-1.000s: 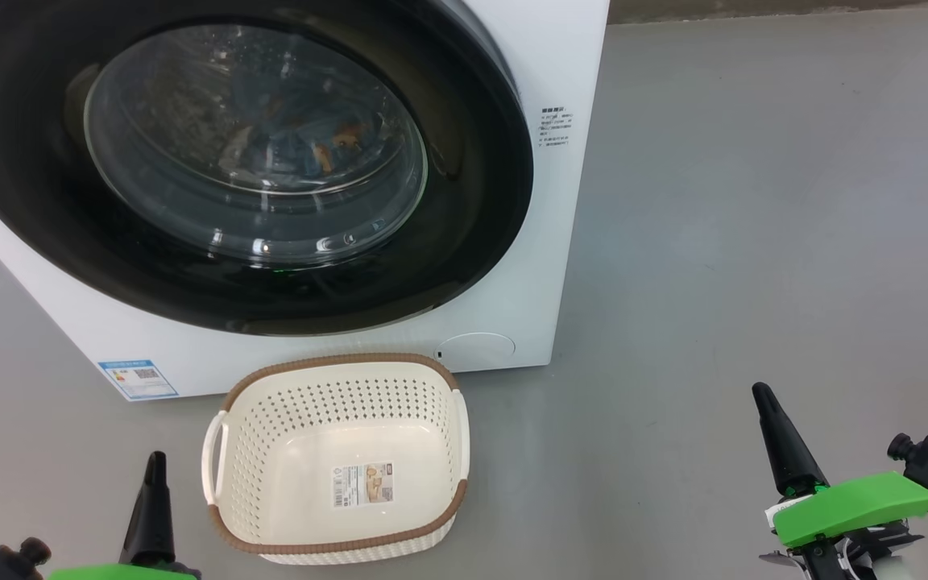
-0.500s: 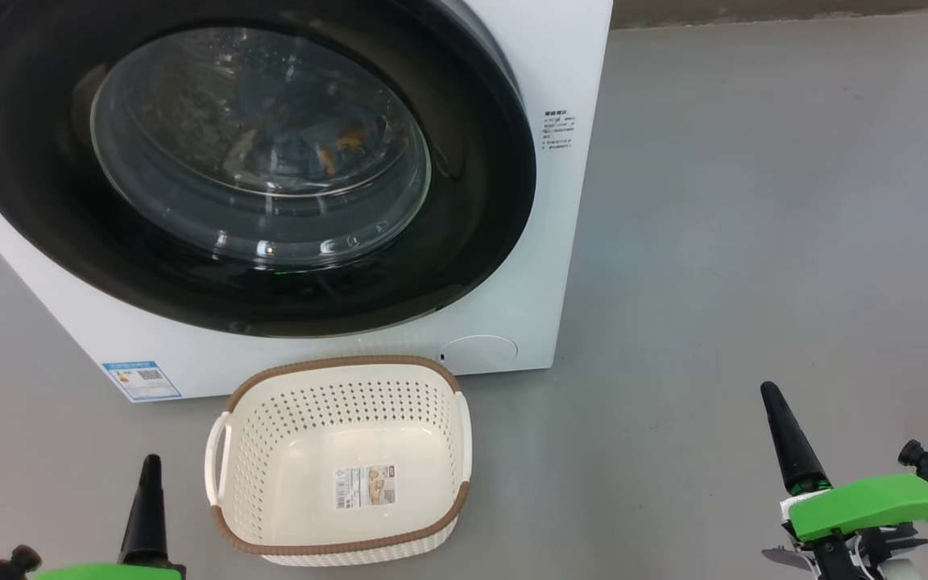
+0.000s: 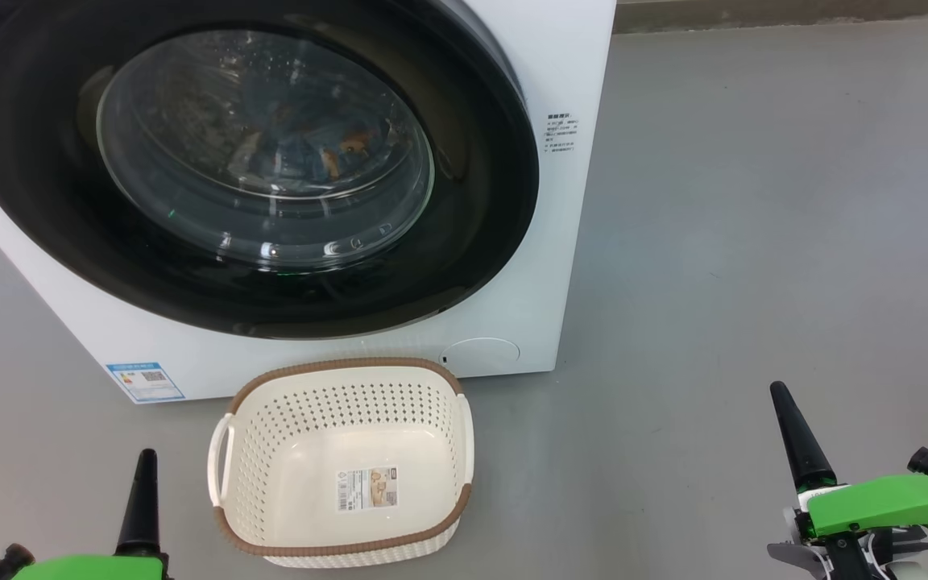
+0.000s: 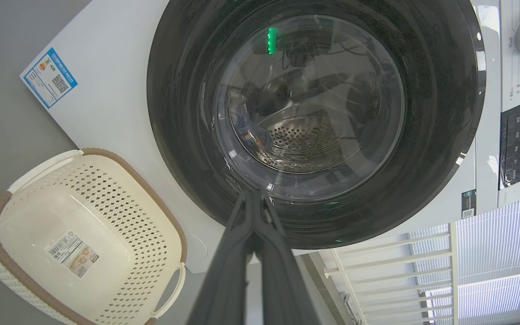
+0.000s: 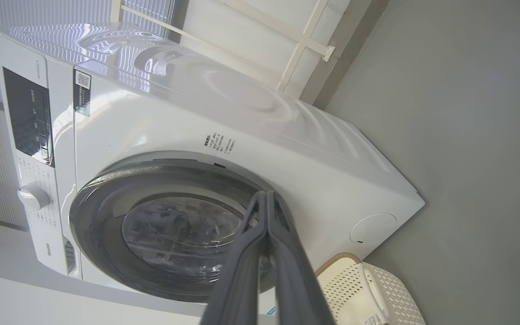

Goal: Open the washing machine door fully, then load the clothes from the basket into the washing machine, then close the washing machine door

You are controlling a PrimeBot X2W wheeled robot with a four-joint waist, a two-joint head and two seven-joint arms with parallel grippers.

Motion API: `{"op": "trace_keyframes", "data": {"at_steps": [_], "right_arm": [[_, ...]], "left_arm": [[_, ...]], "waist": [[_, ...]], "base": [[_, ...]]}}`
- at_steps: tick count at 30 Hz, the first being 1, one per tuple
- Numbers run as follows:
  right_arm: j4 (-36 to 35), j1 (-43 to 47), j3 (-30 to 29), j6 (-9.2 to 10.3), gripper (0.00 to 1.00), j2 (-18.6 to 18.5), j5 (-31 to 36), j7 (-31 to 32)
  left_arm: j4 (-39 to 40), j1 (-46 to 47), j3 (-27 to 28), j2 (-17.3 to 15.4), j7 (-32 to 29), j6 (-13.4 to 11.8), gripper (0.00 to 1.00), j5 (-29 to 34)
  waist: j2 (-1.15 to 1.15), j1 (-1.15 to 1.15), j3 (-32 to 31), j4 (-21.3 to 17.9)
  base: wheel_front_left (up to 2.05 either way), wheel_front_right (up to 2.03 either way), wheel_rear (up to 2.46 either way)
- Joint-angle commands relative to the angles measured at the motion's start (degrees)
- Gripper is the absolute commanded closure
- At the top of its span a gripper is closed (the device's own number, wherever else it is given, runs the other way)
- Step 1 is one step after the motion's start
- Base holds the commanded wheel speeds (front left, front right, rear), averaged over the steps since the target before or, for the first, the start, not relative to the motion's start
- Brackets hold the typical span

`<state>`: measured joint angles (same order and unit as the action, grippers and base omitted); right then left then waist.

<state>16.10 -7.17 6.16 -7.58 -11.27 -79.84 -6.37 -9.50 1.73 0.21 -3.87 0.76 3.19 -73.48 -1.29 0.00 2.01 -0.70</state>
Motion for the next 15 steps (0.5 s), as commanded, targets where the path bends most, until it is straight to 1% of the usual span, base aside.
{"op": "trace_keyframes", "data": {"at_steps": [1, 15], "right_arm": [[-1.6, -1.21, 0.71, 0.04, 1.0, -1.07, -2.23, 0.22], [-2.1, -1.14, 1.98, 0.06, 1.0, -2.39, -12.29, 0.05]], "left_arm": [[1.48, 2.66, 1.86, -0.74, -0.47, -0.46, 1.0, -1.65], [1.57, 3.45, 3.15, -0.51, -2.67, -1.17, 1.0, -9.07]], "waist": [[0.0, 0.0, -0.04, 0.04], [0.0, 0.0, -0.38, 0.3]], "base": [[0.0, 0.0, 0.0], [0.0, 0.0, 0.0]]}}
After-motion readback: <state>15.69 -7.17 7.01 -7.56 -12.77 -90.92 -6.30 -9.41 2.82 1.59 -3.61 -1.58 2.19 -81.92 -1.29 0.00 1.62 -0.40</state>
